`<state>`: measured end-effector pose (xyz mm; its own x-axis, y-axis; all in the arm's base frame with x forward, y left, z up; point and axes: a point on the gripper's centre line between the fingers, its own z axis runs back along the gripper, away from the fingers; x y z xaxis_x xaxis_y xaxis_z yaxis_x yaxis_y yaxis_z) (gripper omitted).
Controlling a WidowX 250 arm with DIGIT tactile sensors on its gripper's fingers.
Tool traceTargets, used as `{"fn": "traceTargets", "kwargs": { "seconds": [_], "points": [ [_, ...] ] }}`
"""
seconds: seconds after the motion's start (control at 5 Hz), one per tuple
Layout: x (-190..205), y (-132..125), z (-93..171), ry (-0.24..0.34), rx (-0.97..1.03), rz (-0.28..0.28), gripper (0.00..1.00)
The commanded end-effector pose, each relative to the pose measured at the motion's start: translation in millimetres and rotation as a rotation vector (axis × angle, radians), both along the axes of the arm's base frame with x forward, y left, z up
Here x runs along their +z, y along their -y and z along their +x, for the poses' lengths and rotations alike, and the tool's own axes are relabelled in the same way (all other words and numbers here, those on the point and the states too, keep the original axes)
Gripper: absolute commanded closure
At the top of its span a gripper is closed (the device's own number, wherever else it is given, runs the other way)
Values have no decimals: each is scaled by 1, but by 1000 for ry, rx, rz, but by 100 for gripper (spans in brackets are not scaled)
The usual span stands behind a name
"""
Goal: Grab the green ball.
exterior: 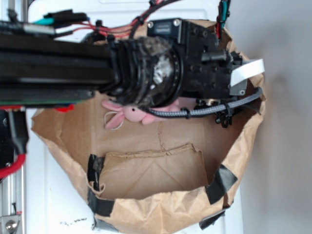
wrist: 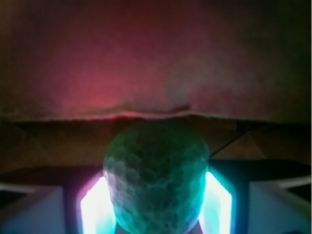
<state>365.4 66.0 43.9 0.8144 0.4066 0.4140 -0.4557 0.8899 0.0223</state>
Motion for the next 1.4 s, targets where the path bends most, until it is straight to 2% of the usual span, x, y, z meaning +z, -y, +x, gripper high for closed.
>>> {"fn": "traceTargets", "kwargs": {
  "seconds": [0.0,0.2,0.4,0.8,1.2],
  "points": [
    [22,-2,12,64,-6,15,100],
    [28,1,5,42,-35,2,100],
    [43,11,-17,-7,-113,-8,100],
    [81,24,-50,-61,-233,-89,100],
    [110,31,-80,-121,-325,-108,100]
  ]
}}
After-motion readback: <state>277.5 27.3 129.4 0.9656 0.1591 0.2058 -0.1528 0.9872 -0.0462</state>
